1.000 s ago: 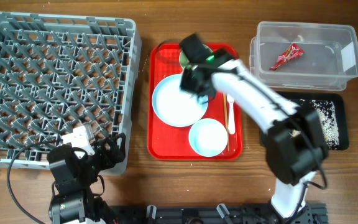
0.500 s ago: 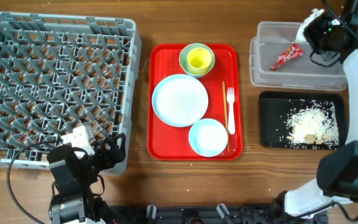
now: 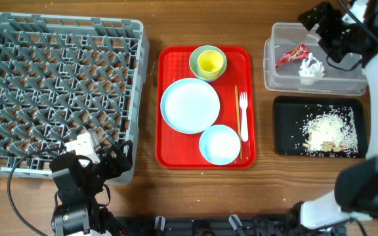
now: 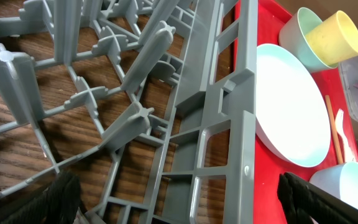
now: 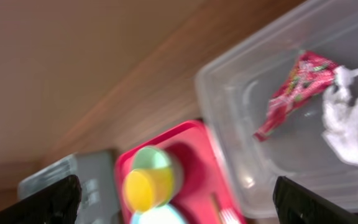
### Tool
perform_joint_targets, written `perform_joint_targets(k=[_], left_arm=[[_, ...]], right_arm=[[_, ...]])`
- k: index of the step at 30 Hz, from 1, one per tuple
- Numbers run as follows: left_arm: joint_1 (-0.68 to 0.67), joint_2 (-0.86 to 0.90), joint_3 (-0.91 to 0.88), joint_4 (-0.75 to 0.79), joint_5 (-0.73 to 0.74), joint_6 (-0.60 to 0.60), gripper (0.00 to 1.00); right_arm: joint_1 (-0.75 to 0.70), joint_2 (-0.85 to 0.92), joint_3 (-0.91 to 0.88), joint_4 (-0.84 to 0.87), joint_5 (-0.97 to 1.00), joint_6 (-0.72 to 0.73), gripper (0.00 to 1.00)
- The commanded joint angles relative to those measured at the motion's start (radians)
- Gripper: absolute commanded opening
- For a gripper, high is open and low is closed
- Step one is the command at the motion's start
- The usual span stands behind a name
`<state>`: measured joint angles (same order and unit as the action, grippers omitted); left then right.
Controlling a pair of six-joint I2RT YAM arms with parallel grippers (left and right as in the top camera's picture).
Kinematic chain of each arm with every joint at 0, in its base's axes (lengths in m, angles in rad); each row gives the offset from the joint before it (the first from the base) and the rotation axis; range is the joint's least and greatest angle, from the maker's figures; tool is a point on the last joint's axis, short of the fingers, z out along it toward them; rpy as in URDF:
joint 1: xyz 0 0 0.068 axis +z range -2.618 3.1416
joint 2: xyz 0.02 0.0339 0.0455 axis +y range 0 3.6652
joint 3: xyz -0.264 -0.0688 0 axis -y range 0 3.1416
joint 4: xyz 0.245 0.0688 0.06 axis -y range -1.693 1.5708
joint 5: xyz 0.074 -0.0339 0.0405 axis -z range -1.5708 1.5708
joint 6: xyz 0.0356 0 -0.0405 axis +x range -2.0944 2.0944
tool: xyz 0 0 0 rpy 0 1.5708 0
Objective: Sort waste into correct bins and load items into the dishwasher rack
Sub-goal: 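Drop the tissue into the clear bin and hold the right gripper there, then reach the left gripper across to the yellow cup on the red tray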
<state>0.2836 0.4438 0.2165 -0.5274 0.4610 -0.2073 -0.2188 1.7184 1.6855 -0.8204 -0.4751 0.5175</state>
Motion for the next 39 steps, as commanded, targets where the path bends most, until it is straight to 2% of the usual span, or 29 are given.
perform_joint_targets(k=[1,5,10,30,34,39], left_arm=[[0.001,0.003,-0.023,-0.035,0.009,-0.033,1.0],[0.001,0.003,-0.023,-0.035,0.009,-0.033,1.0],[0.001,0.003,-0.023,-0.035,0.009,-0.033,1.0],[0.001,0.003,-0.024,-0.035,0.008,-0.033,1.0],[0.001,0.002,-0.024,-0.117,-0.152,0.01,1.0],[0.001,0.002,-0.024,-0.117,-0.152,0.009,1.0]], right_arm=[[0.002,-0.154,0.004,-0.062,-0.065,-0.047,0.99],[0.002,-0.224,0.004,-0.2,-0.044,-0.052,0.99],[0.002,-0.228,0.001,-0.352,0.148,-0.044,1.0],[0.002,-0.228,0.001,-0.37,0.183,-0.043,1.0],[0.002,-0.228,0.001,-0.37,0.183,-0.043,1.0],[0.002,-0.228,0.001,-0.37,0.183,-0.043,1.0]])
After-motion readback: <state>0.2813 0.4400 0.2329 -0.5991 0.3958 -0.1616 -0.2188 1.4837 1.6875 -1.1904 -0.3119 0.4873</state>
